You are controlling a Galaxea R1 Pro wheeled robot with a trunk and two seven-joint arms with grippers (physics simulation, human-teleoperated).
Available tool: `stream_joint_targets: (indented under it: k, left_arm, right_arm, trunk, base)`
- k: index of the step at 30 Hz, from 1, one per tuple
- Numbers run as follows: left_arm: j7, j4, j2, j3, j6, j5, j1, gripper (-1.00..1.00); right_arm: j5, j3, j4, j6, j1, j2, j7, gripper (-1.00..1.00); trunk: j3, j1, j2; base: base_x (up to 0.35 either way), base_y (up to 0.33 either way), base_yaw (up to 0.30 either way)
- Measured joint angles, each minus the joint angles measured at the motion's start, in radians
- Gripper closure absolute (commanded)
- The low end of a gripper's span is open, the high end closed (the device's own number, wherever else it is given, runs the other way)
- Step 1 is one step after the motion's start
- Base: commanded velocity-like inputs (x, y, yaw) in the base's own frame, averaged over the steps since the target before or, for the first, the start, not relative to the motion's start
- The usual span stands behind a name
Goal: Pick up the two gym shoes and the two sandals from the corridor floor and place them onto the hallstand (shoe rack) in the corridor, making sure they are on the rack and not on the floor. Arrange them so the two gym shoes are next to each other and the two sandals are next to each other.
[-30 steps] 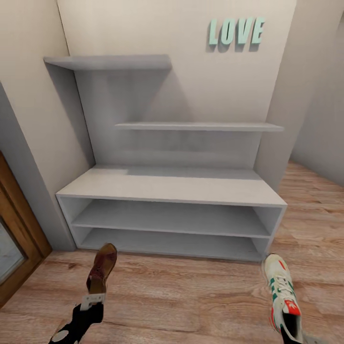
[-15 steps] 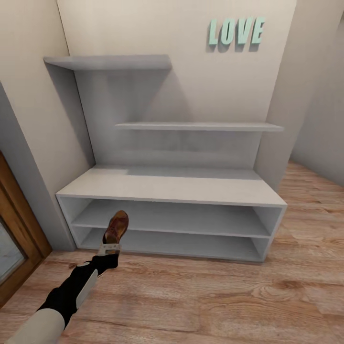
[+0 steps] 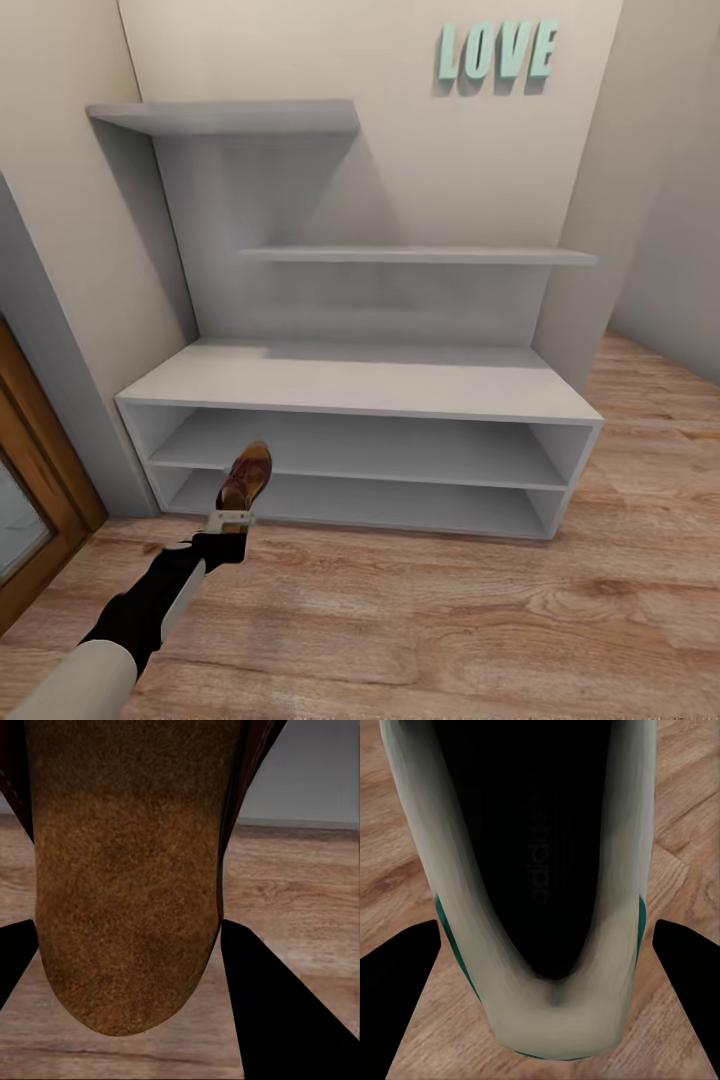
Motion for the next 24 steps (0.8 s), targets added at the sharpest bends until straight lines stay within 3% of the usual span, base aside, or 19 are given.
stream_joint_targets:
  k: [5,7,10,15,22,24]
  left_arm:
    - [0.001,0.001,0.006,0.0,0.02,-0.002,-0.001,1.0]
    - [0.002,0.001,0.013,0.001,0.064,-0.009,-0.012,1.0]
    - [0.008,0.0,0.018,0.002,0.116,-0.025,-0.026,1.0]
    - [0.025,-0.003,0.02,0.005,0.129,-0.057,-0.031,1.0]
    - [0.168,-0.051,0.007,0.008,0.114,-0.077,-0.021,1.0]
    - [0.183,-0.056,0.005,0.01,0.091,-0.075,-0.02,1.0]
  right_arm:
    - [0.0,0.0,0.0,0.0,0.0,0.0,0.0,1.0]
    - [0.0,0.0,0.0,0.0,0.0,0.001,0.0,1.0]
    - [0.0,0.0,0.0,0.0,0.0,0.001,0.0,1.0]
    - [-0.001,0.0,0.0,0.0,0.0,0.001,0.0,1.0]
    - [-0.001,0.0,0.0,0.0,0.0,0.001,0.0,1.0]
    - [0.0,0.0,0.0,-0.001,0.0,0.002,0.0,1.0]
  trunk:
    - [-0.023,0.019,-0.035]
    - [-0.033,0.027,-0.049]
    - [-0.049,0.028,-0.05]
    - [-0.073,0.03,-0.051]
    - [-0.077,0.03,-0.051]
    - [-0.077,0.03,-0.051]
  base:
    - [0.0,0.0,0.0]
    - [0.0,0.0,0.0]
    - [0.0,0.0,0.0]
    - [0.0,0.0,0.0]
    - [0.0,0.0,0.0]
    - [0.0,0.0,0.0]
